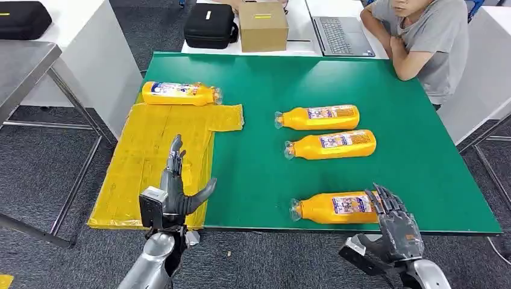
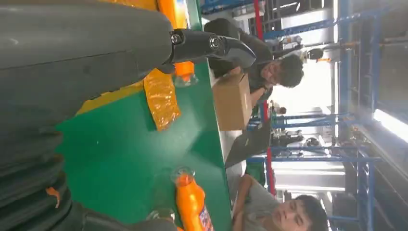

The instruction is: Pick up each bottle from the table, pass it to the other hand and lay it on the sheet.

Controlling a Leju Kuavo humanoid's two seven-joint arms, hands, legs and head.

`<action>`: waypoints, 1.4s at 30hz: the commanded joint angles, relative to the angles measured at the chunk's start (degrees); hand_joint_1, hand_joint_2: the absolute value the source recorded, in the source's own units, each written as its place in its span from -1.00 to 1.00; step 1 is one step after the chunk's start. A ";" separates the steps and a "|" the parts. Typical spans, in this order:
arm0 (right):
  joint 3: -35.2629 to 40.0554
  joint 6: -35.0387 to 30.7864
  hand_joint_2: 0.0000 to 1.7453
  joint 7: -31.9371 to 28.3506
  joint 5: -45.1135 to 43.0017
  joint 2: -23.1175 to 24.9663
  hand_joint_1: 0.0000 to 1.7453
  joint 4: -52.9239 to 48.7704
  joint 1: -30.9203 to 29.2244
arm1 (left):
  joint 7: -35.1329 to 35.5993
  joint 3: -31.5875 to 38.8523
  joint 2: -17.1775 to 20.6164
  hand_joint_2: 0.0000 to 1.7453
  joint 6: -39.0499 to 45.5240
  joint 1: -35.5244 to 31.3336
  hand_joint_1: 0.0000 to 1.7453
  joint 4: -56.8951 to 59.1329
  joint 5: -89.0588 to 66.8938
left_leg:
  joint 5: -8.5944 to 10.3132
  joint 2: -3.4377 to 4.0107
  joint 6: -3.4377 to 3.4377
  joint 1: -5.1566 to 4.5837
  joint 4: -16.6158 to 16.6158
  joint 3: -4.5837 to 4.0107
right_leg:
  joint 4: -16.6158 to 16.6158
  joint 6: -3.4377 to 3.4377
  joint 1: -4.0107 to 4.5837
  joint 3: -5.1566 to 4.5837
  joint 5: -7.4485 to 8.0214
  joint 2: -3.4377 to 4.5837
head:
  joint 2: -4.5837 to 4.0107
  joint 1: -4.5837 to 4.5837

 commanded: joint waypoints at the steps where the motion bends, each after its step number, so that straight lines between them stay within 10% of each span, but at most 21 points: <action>1: 3.50 -4.98 1.00 1.78 7.38 -0.59 -1.00 14.80 -7.00 | 0.80 0.52 -0.16 1.00 -0.99 -2.83 -1.00 4.44 0.33 | -0.05 0.06 -0.09 0.09 -0.04 0.19 | -0.10 -0.08 0.10 0.21 -0.02 0.04 | 0.00 0.02; 42: 6.89 -3.92 1.00 -0.24 3.05 -1.72 -1.00 20.31 -10.87 | -0.37 -0.21 0.22 1.00 -1.30 -4.14 -1.00 6.39 0.83 | -0.04 0.06 -0.08 0.04 -0.03 0.13 | -0.03 -0.07 0.05 0.14 -0.03 0.05 | 0.00 0.02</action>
